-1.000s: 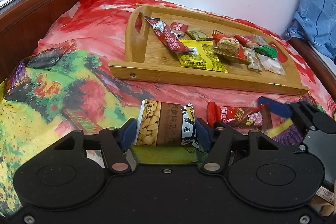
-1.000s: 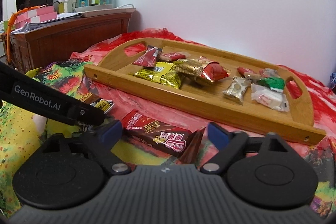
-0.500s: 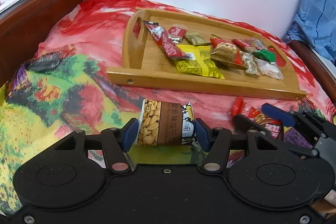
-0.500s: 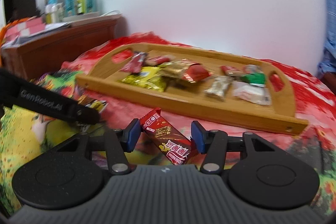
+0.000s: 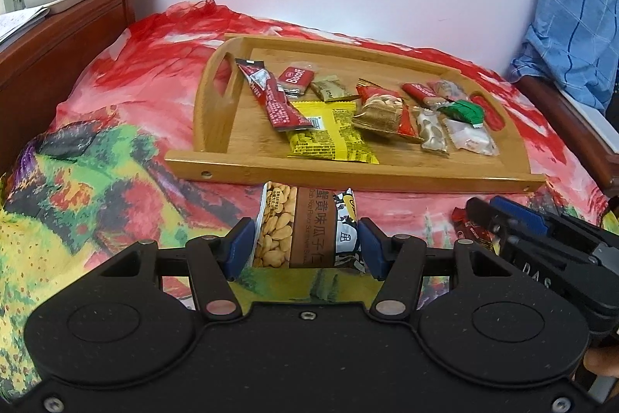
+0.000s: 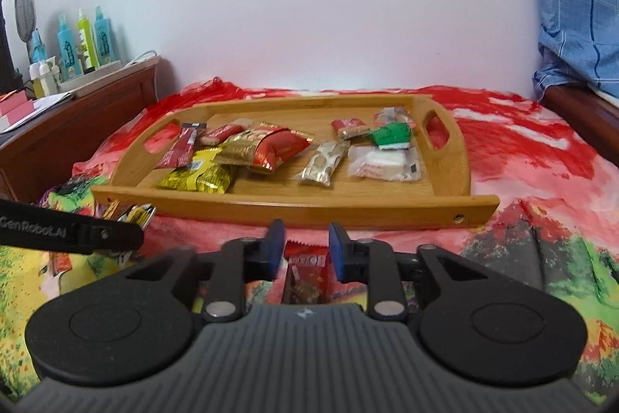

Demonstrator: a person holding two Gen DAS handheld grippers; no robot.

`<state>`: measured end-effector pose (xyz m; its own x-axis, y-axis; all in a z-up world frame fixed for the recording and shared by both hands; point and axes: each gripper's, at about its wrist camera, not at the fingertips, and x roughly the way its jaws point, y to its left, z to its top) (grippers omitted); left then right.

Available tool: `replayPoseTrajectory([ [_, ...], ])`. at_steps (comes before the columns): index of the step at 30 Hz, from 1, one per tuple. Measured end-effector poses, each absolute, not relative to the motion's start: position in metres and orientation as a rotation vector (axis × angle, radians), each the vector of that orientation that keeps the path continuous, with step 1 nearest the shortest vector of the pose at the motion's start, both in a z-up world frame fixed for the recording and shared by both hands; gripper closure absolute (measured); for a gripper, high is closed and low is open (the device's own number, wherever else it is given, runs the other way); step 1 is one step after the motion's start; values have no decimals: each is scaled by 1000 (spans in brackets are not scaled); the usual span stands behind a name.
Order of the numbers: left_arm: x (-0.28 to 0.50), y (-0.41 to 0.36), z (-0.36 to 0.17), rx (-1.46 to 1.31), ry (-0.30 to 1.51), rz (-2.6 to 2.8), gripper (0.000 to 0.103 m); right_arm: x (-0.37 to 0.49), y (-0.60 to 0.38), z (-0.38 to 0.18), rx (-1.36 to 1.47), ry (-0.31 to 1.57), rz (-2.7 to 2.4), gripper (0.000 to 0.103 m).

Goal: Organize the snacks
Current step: 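Carry the peanut bag and wafer bar over the bamboo tray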

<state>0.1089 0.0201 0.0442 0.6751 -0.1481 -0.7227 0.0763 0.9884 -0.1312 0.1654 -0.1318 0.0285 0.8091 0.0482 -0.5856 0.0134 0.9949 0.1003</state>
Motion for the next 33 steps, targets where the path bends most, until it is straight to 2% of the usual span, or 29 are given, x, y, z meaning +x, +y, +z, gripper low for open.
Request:
replayPoseTrajectory([
  [11,111,13,41,-87,831,-124,47,153,-119,15,76,720,-24,48],
  [12,111,12,40,-87,830,-125,47,153,-115,15,52,716,-26,54],
  [13,111,12,40,-87,830,-125,47,152,-113,15,40,711,-27,68],
  [14,111,11,41,-89,829,-124,47,151,-112,15,42,704,-29,75],
  [25,117,2,62,-91,772,-152,47,149,-129,44,136,574,-50,76],
  [33,145,-7,83,-114,734,-149,47,179,-158,66,171,503,-75,76],
])
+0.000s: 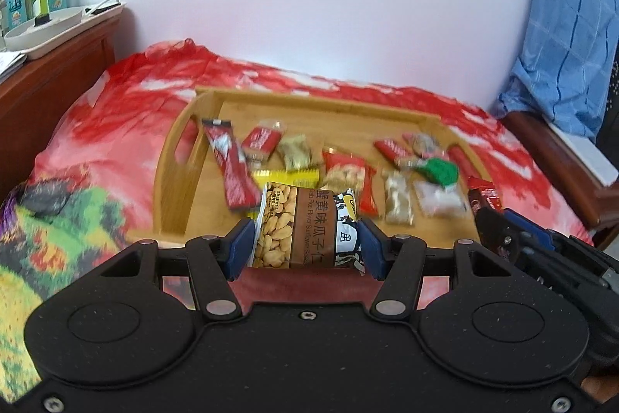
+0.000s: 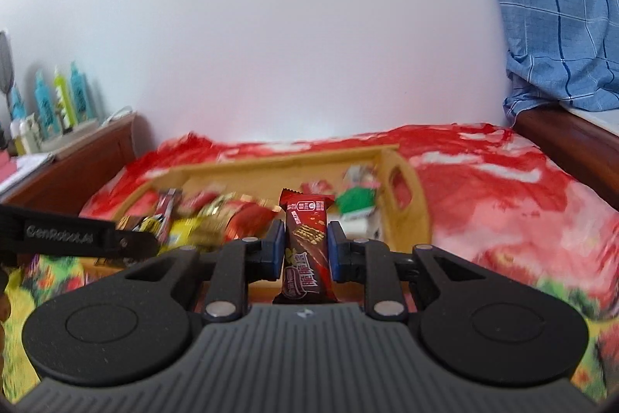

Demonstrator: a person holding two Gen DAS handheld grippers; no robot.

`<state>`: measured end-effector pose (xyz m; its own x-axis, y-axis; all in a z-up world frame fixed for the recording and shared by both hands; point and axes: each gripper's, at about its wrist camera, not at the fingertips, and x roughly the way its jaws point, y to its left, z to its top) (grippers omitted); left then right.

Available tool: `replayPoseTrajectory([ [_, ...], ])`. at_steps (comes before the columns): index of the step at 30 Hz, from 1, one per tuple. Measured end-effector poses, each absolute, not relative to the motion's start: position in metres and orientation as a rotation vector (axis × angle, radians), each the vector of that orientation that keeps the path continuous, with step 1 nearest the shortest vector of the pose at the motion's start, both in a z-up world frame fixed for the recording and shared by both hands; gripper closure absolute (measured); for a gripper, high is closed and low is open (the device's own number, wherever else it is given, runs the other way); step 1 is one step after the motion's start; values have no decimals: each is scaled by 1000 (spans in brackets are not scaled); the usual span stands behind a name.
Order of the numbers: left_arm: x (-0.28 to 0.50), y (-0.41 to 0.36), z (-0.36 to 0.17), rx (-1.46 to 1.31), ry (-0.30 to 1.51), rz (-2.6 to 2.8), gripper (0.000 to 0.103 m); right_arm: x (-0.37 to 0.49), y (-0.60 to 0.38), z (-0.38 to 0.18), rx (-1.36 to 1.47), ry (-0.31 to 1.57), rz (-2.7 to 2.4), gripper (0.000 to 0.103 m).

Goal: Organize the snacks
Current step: 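Carry the peanut bag and wafer bar over the bamboo tray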

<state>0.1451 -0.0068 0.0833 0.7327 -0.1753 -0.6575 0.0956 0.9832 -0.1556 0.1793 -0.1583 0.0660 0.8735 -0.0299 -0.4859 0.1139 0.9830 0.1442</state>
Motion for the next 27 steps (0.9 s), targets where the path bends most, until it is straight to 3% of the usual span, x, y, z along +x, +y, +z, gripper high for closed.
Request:
replayPoseTrajectory([
  [11,209,-11,96,-136,713,-145,47,239,-199,59,243,530,-85,76],
  [27,306,-44,66,-150,785,-127,47,297,-228,43,221,580,-149,76],
])
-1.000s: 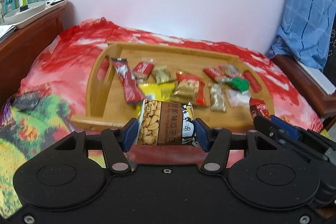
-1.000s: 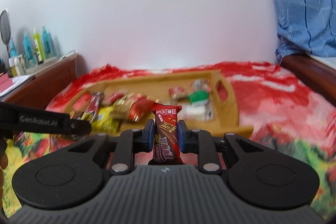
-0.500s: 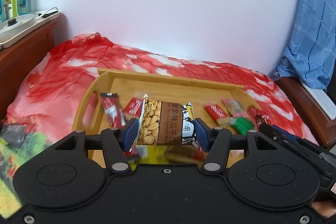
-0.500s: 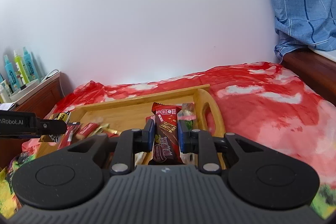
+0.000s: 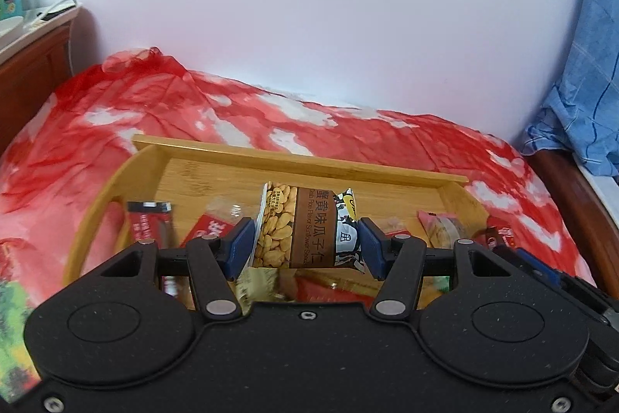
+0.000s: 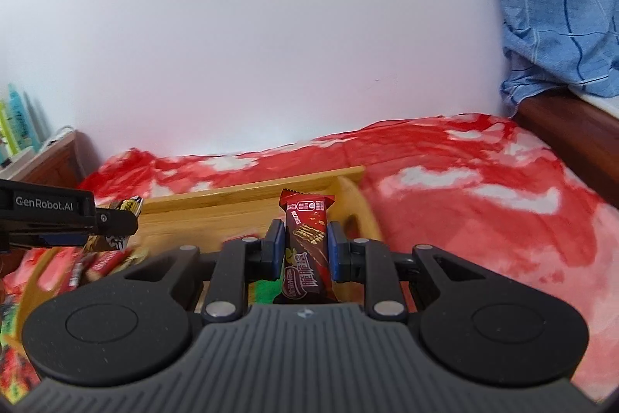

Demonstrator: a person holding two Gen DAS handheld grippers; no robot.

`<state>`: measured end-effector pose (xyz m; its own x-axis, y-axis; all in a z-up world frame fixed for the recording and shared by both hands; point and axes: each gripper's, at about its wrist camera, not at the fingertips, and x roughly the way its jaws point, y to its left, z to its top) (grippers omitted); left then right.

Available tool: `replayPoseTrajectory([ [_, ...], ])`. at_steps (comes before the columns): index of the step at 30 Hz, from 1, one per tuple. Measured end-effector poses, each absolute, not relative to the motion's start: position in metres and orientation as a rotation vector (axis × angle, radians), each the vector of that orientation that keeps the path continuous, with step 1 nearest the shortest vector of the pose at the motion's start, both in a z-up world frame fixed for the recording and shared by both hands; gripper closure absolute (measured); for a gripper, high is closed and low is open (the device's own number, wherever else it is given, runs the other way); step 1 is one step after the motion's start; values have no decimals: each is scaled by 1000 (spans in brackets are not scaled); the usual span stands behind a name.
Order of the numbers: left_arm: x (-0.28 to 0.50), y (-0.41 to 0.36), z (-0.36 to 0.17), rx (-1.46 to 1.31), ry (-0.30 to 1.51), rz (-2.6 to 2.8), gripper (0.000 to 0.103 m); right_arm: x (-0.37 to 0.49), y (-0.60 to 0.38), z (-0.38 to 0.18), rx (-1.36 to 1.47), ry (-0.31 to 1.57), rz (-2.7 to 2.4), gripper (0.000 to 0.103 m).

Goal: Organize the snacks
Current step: 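Carry the peanut bag and wafer bar over the bamboo tray, then open both grippers to drop the snacks into the tray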

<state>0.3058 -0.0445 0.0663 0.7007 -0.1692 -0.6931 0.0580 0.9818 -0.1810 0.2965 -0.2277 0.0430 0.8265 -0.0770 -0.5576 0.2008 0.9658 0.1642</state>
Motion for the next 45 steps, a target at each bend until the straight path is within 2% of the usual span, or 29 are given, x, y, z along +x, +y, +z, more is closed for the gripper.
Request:
replayPoseTrajectory([
  [16,337,-63,27,-110,844,-72,47,320,-231,27,206,632,-127,76],
  [25,337,-66,23,-79,832,-65,47,323,-226,23,314,659,5,76],
  [36,335,-69,22,-66,836,-61,45,324,-223,17,260,682,-92,76],
  [40,332,-69,24,-58,834,-58,41,322,-225,16,283,675,-58,67],
  [42,330,-67,26,-59,830,-54,32,320,-225,17,296,664,-54,63],
  [43,328,-66,27,-63,829,-52,30,319,-225,18,294,661,-56,51],
  [45,324,-63,31,-68,824,-47,29,316,-223,22,290,644,-57,44],
])
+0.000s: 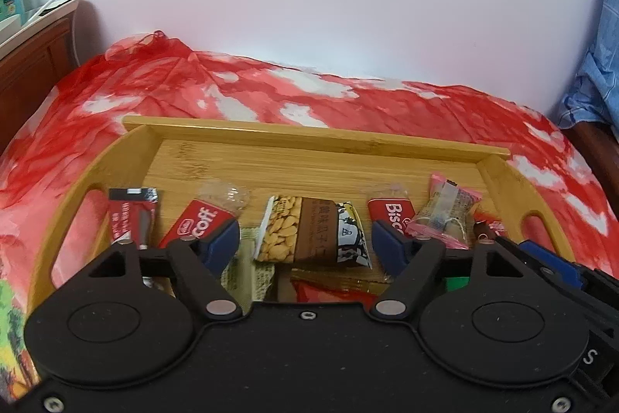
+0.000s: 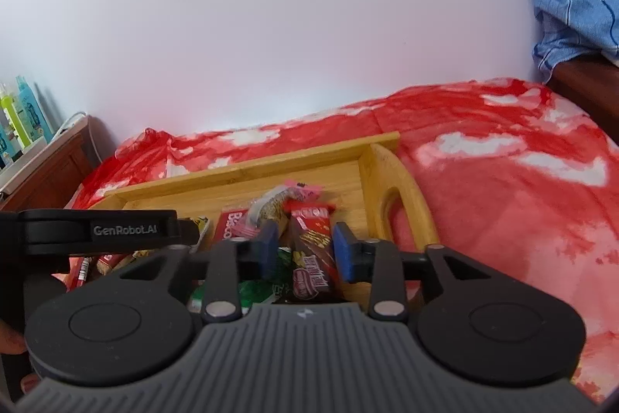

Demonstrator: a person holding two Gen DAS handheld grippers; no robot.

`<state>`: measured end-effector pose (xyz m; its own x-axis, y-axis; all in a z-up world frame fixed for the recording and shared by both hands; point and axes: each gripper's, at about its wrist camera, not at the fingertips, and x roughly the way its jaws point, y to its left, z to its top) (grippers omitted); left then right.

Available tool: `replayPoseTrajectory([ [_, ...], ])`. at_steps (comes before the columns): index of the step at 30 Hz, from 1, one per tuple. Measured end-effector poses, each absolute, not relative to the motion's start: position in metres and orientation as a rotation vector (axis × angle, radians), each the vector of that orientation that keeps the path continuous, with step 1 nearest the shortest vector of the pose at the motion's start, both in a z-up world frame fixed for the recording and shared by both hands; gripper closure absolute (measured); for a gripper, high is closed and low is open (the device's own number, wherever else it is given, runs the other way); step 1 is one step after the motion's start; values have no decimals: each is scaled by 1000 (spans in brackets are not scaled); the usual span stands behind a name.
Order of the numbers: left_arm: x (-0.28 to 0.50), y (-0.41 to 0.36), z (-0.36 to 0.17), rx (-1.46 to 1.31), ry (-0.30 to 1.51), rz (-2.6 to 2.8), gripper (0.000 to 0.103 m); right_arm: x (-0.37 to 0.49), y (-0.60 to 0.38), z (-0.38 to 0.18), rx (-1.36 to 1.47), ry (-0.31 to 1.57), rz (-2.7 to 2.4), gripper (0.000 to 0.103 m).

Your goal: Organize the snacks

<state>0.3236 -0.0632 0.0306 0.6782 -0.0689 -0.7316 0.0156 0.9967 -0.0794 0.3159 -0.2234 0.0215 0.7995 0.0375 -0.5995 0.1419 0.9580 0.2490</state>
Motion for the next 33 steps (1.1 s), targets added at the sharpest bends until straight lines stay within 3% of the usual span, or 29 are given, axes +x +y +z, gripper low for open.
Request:
replayPoseTrajectory([
  [14,261,-50,59,-41,798,-31,13,264,-220,51,262,533,-79,15],
  [28,172,-32,76,-68,758,-48,9,195,-198,61,189,491,-80,0],
  [33,140,-26,73,-73,750,-43,8,167,-185,61,150,502,-77,0],
])
